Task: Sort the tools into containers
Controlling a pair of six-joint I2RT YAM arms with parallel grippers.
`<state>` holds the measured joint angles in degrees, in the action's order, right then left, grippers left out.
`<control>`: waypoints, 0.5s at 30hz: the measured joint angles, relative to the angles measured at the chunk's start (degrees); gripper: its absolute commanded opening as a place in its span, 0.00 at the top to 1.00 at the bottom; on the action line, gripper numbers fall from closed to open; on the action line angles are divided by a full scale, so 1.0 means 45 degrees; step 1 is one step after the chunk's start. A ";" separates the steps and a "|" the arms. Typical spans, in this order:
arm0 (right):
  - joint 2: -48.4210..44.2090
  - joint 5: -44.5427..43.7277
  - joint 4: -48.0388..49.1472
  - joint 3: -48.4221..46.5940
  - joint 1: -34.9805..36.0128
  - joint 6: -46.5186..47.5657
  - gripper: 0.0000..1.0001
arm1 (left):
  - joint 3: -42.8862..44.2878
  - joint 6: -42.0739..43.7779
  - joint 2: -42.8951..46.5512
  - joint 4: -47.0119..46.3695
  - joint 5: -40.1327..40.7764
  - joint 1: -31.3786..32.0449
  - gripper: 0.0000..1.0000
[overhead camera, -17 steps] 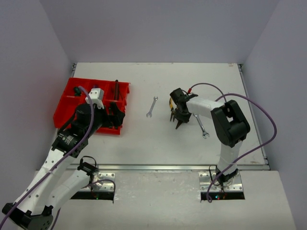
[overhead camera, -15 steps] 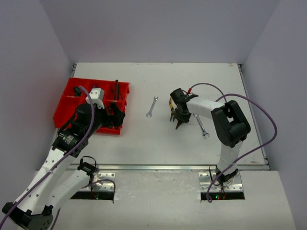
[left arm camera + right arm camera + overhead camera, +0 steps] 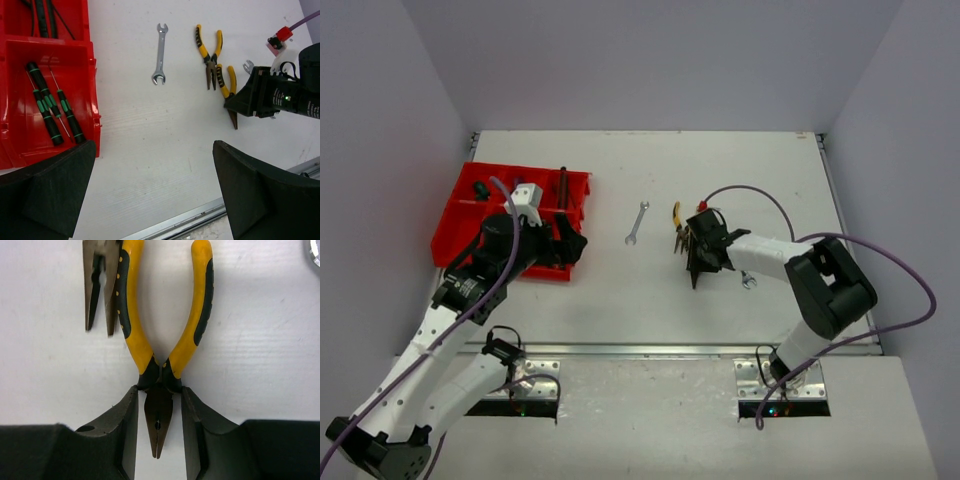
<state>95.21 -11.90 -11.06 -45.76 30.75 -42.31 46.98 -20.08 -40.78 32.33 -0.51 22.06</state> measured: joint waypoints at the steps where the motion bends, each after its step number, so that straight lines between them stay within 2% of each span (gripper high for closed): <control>1: -0.0217 0.0116 0.0049 0.0234 0.0099 0.0305 1.00 | -0.0012 -0.0124 -0.0069 -0.0072 -0.0146 0.0000 0.00; 7: -0.1532 0.0959 0.0289 0.1577 0.0358 0.1791 1.00 | -0.0520 -0.1106 -0.0241 -0.0956 -0.1116 0.0000 0.00; 15: -0.2808 0.1801 0.1013 0.2345 0.0741 0.2760 1.00 | -0.3552 -0.3978 -0.0734 -0.4120 -0.2575 0.0006 0.00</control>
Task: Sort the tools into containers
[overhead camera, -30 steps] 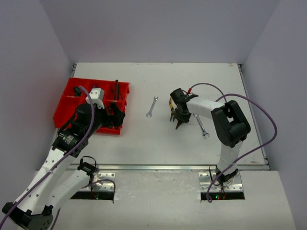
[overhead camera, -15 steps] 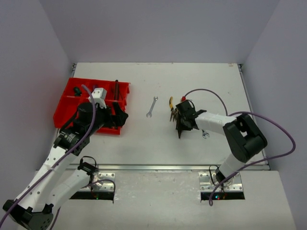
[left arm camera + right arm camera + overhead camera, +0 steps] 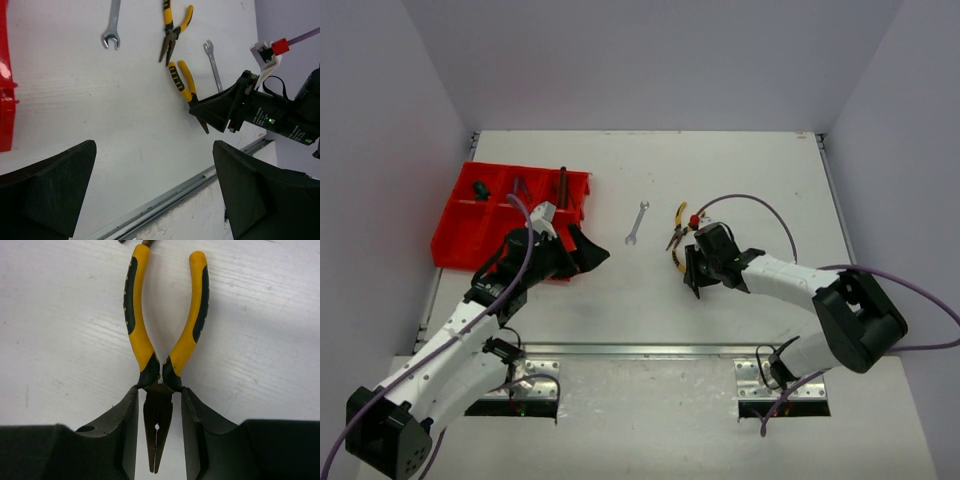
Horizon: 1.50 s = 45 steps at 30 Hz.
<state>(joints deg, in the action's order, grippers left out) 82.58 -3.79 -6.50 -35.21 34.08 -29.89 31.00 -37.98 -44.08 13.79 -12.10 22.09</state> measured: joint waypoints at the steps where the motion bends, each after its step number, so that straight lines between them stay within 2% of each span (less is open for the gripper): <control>1: -0.0065 0.0061 0.0116 0.0015 0.0042 0.0036 1.00 | -0.0426 -0.0422 -0.0129 -0.0459 -0.0188 0.0012 0.00; 5: -0.0365 0.0348 0.0441 0.0156 0.0129 0.0111 1.00 | -0.1459 -0.1694 -0.0674 -0.2025 -0.0691 0.0148 0.00; 12: -0.0396 0.0587 0.0418 0.0176 0.0151 0.0121 1.00 | -0.1895 -0.2882 -0.1936 -0.4160 -0.1068 0.0700 0.00; 25: -0.0374 0.0859 0.0438 0.0419 0.0224 -0.0010 1.00 | -0.2142 -0.3355 -0.1785 -0.4839 -0.0882 0.0841 0.00; 34: 0.1515 0.0144 -0.0362 -0.0777 0.0670 0.0036 1.00 | -0.2169 -0.3278 -0.1600 -0.4505 -0.0590 0.1014 0.00; 36: 0.1799 -0.0198 -0.0596 -0.1128 0.0884 0.0039 0.98 | -0.2076 -0.3167 -0.1278 -0.4081 -0.0404 0.1014 0.00; 39: 0.2169 -0.0712 -0.1061 -0.1619 0.1158 0.0027 0.81 | -0.1555 -0.2848 -0.0709 -0.3036 0.0011 0.1018 0.00; 41: 0.2511 -0.1083 -0.1495 -0.2061 0.1349 0.0006 0.74 | -0.0994 -0.2532 -0.0266 -0.2227 0.0403 0.1015 0.00; 45: 0.3318 -0.1865 -0.2364 -0.3067 0.1776 -0.0023 0.70 | 0.0289 -0.1874 0.0674 -0.0800 0.1280 0.1019 0.00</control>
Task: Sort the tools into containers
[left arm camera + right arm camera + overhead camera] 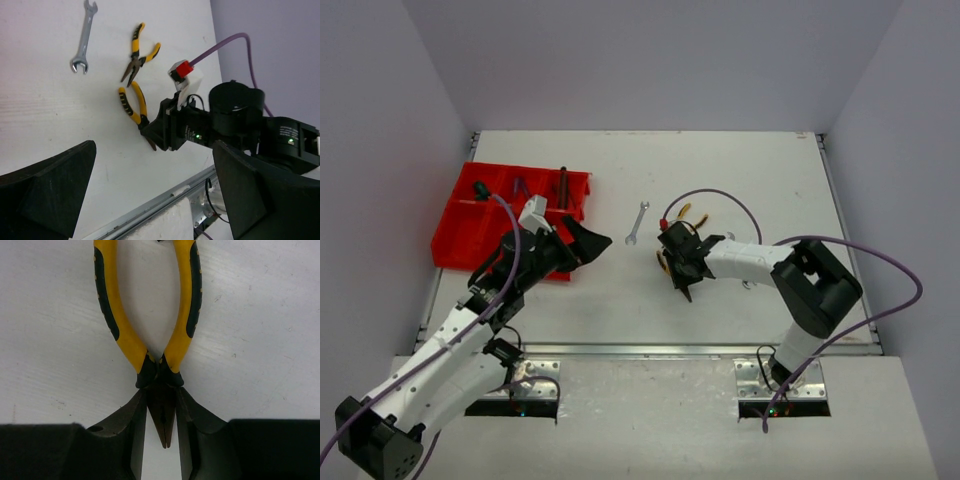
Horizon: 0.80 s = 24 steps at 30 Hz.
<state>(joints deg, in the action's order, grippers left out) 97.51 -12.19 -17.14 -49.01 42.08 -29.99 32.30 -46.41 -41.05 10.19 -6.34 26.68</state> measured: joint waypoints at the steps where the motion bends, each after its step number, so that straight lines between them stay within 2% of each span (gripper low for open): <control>1: 0.0183 -0.0173 -0.0199 -0.0237 0.0095 -0.0001 0.70 | 0.0240 0.0134 0.0175 0.0197 0.0179 0.0000 0.00; 6: 0.0595 -0.0583 -0.0424 -0.0740 0.0313 -0.0006 0.72 | 0.0821 0.0660 0.0576 0.0932 0.0738 -0.0005 0.00; 9: 0.0599 -0.0571 -0.0414 -0.0738 0.0313 -0.0006 0.99 | 0.0825 0.0836 0.0576 0.1329 0.0836 0.0000 0.00; 16: 0.0358 -0.0859 -0.0031 -0.0375 0.0531 -0.0085 1.00 | 0.0536 0.0856 0.0330 0.1306 0.0785 0.0000 0.00; 24: -0.2487 -0.0715 0.1662 0.2735 0.1188 0.0020 1.00 | -0.1344 -0.0228 -0.0836 -0.0600 -0.0372 0.0000 0.00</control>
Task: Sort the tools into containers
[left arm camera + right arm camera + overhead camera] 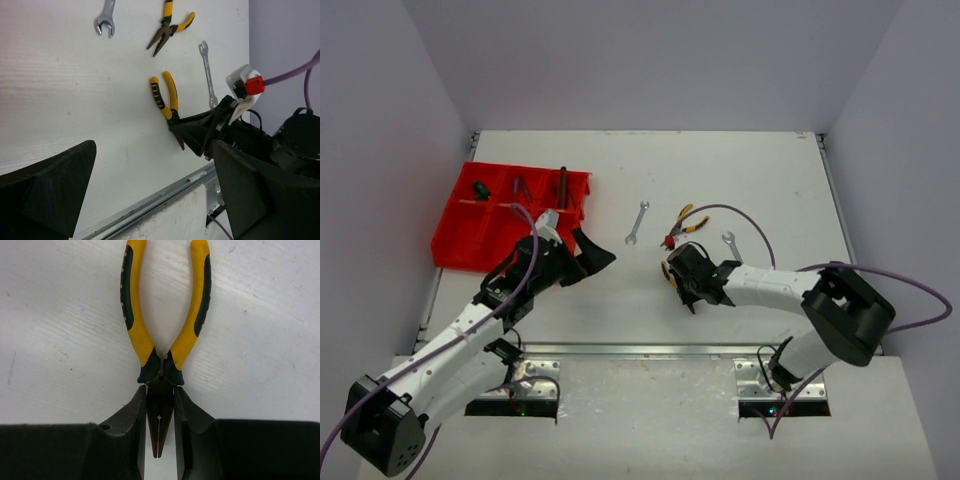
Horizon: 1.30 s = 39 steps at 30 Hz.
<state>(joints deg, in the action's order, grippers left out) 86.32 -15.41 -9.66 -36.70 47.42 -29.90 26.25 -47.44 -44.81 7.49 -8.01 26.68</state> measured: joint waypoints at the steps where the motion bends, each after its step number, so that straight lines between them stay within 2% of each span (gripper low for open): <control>1: -0.0344 0.0079 0.0154 0.0240 -0.0006 0.0008 1.00 | -0.0183 -0.0151 -0.0126 -0.0205 -0.0103 0.0000 0.00; 10: -0.2479 0.1396 0.2144 0.1306 -0.0011 0.0086 1.00 | -0.0867 -0.1538 -0.1198 -0.3254 -0.0875 0.0336 0.00; 16: -0.2500 0.1850 0.2430 0.1319 -0.0006 0.0069 1.00 | -0.0875 -0.2286 -0.3052 -0.4718 -0.0858 0.1188 0.00; 20: -0.2476 0.1913 0.2431 0.1319 -0.0006 0.0027 1.00 | -0.1005 -0.2577 -0.3596 -0.5059 -0.0671 0.1639 0.00; 24: -0.2391 0.1898 0.2363 0.1289 -0.0006 0.0030 1.00 | -0.1076 -0.2706 -0.3554 -0.5021 -0.0313 0.1734 0.00; 28: -0.1446 0.1799 0.1964 0.0831 -0.0006 0.0044 1.00 | -0.1027 -0.2663 -0.2970 -0.4355 0.0224 0.1739 0.00; 32: -0.0261 0.1709 0.1420 0.0498 -0.0004 0.0012 1.00 | -0.0534 -0.2244 -0.1586 -0.2639 0.1256 0.1749 0.00; 34: -0.0008 0.1649 0.1180 0.0472 -0.0001 -0.0063 0.99 | 0.0178 -0.1863 -0.0759 -0.1126 0.2028 0.1749 0.00; 36: 0.0035 0.1585 0.0990 0.0324 0.0005 -0.0085 0.90 | 0.1104 -0.1434 0.0203 0.0158 0.2809 0.1751 0.00; 37: 0.0083 0.1551 0.0873 0.0248 0.0009 -0.0095 0.80 | 0.1662 -0.1179 0.0614 0.0670 0.3201 0.1749 0.00; 39: 0.0217 0.1536 0.0633 0.0061 0.0015 -0.0114 0.48 | 0.2668 -0.0701 0.1222 0.1459 0.3905 0.1749 0.00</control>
<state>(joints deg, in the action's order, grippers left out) 87.30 -8.49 -6.81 -36.43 47.49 -30.41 38.26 -50.59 -39.31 14.05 9.56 34.54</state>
